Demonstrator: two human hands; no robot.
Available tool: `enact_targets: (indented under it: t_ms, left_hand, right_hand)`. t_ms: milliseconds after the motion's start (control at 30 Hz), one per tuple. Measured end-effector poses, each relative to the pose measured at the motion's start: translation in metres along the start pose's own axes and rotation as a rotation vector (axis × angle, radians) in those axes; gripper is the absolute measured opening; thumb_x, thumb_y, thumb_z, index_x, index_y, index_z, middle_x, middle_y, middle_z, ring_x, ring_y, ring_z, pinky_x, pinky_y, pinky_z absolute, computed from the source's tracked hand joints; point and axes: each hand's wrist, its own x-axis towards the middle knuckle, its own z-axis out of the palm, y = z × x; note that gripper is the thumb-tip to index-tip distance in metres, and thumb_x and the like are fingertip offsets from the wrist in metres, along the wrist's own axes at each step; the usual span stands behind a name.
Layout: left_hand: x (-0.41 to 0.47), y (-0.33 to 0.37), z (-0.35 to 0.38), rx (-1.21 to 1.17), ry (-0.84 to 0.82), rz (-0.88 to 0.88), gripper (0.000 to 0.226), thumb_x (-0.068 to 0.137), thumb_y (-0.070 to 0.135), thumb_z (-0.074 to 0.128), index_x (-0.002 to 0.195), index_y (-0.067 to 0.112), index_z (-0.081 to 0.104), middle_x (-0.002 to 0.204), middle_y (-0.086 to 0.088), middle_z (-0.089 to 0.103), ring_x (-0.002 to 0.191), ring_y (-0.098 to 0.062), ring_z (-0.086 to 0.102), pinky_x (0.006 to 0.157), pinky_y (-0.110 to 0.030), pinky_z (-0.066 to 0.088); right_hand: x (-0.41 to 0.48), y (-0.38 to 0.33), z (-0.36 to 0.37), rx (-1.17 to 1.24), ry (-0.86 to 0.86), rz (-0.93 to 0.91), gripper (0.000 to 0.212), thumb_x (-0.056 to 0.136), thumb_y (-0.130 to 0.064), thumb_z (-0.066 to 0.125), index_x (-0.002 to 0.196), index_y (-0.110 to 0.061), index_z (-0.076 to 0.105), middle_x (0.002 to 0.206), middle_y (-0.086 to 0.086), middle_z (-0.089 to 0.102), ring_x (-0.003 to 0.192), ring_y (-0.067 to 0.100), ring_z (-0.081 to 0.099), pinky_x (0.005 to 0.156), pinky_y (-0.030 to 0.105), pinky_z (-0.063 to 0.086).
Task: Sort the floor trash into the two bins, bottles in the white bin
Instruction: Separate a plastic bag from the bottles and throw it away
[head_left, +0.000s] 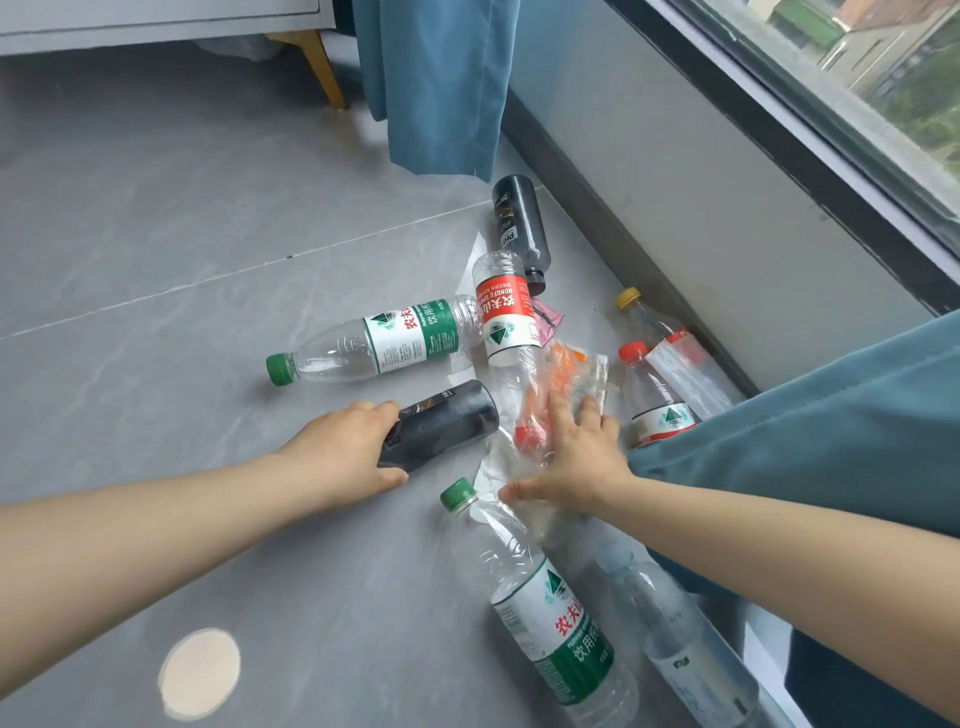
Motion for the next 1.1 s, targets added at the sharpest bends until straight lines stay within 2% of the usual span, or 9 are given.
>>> enact_targets:
  t_ms: [267, 467, 633, 733, 800, 867, 933, 1033, 1100]
  left_hand:
    - [-0.001, 0.002, -0.001, 0.004, -0.006, 0.003, 0.055, 0.083, 0.047, 0.062, 0.125, 0.018, 0.043, 0.117, -0.004, 0.051, 0.107, -0.024, 0.054, 0.084, -0.03, 0.045]
    - [-0.002, 0.003, -0.001, 0.0, -0.006, 0.0, 0.057, 0.083, 0.047, 0.062, 0.128, 0.017, 0.043, 0.12, -0.005, 0.051, 0.108, -0.024, 0.054, 0.086, -0.031, 0.045]
    - [-0.002, 0.002, -0.002, -0.002, -0.012, -0.006, 0.057, 0.084, 0.048, 0.062, 0.128, 0.018, 0.042, 0.119, -0.005, 0.051, 0.108, -0.024, 0.054, 0.086, -0.031, 0.044]
    - [-0.002, 0.002, -0.001, 0.004, -0.011, -0.007, 0.058, 0.084, 0.048, 0.062, 0.129, 0.018, 0.042, 0.12, -0.005, 0.05, 0.108, -0.025, 0.054, 0.088, -0.032, 0.045]
    - [-0.002, 0.002, 0.0, 0.006, -0.012, -0.006, 0.058, 0.084, 0.048, 0.062, 0.129, 0.018, 0.042, 0.12, -0.005, 0.051, 0.108, -0.025, 0.053, 0.089, -0.032, 0.045]
    - [-0.002, 0.002, 0.0, 0.005, -0.011, -0.005, 0.058, 0.084, 0.048, 0.062, 0.129, 0.018, 0.042, 0.12, -0.005, 0.051, 0.109, -0.025, 0.053, 0.09, -0.033, 0.045]
    - [-0.001, 0.001, 0.0, 0.005, -0.012, -0.005, 0.059, 0.083, 0.049, 0.061, 0.129, 0.018, 0.041, 0.12, -0.005, 0.051, 0.109, -0.024, 0.053, 0.091, -0.033, 0.045]
    - [-0.001, 0.001, 0.0, 0.008, -0.012, -0.005, 0.059, 0.084, 0.049, 0.061, 0.129, 0.018, 0.041, 0.12, -0.004, 0.051, 0.109, -0.024, 0.053, 0.091, -0.034, 0.045]
    - [-0.001, 0.001, 0.0, 0.007, -0.012, -0.004, 0.058, 0.084, 0.049, 0.061, 0.129, 0.017, 0.042, 0.119, -0.004, 0.051, 0.109, -0.024, 0.053, 0.09, -0.033, 0.045]
  right_hand:
    - [-0.007, 0.002, 0.006, 0.106, 0.102, -0.09, 0.097, 0.06, -0.054, 0.081, 0.14, -0.033, 0.03, 0.147, 0.007, 0.023, 0.129, 0.032, 0.031, 0.101, 0.04, 0.039]
    - [-0.003, 0.006, 0.005, 0.176, 0.122, -0.13, 0.083, 0.067, -0.041, 0.077, 0.139, -0.03, 0.038, 0.131, 0.005, 0.036, 0.107, 0.024, 0.05, 0.089, 0.033, 0.049]
    - [0.001, 0.01, 0.003, 0.178, 0.154, -0.183, 0.072, 0.077, -0.034, 0.071, 0.141, -0.024, 0.039, 0.124, 0.003, 0.041, 0.096, 0.021, 0.055, 0.082, 0.027, 0.048]
    - [0.003, 0.012, 0.001, 0.145, 0.176, -0.18, 0.065, 0.076, -0.038, 0.07, 0.135, -0.024, 0.046, 0.12, 0.001, 0.044, 0.099, 0.021, 0.054, 0.077, 0.029, 0.047]
    - [0.004, 0.012, -0.001, 0.045, 0.215, -0.166, 0.063, 0.073, -0.045, 0.069, 0.131, -0.028, 0.049, 0.12, 0.0, 0.044, 0.11, 0.023, 0.047, 0.077, 0.031, 0.045]
    - [0.009, 0.014, -0.004, -0.027, 0.222, -0.165, 0.066, 0.071, -0.052, 0.069, 0.131, -0.033, 0.048, 0.135, 0.004, 0.036, 0.13, 0.029, 0.031, 0.092, 0.04, 0.043]
    - [0.014, 0.016, -0.008, 0.02, 0.144, -0.164, 0.069, 0.069, -0.055, 0.071, 0.13, -0.035, 0.045, 0.15, 0.006, 0.022, 0.143, 0.034, 0.012, 0.107, 0.05, 0.035]
    - [0.021, 0.017, -0.011, 0.034, 0.054, -0.177, 0.073, 0.066, -0.057, 0.071, 0.129, -0.032, 0.043, 0.142, 0.007, 0.035, 0.14, 0.034, 0.022, 0.106, 0.051, 0.038]
    - [0.021, 0.017, -0.013, 0.015, 0.071, -0.182, 0.073, 0.066, -0.057, 0.07, 0.128, -0.03, 0.045, 0.133, 0.006, 0.044, 0.132, 0.031, 0.033, 0.102, 0.048, 0.042]
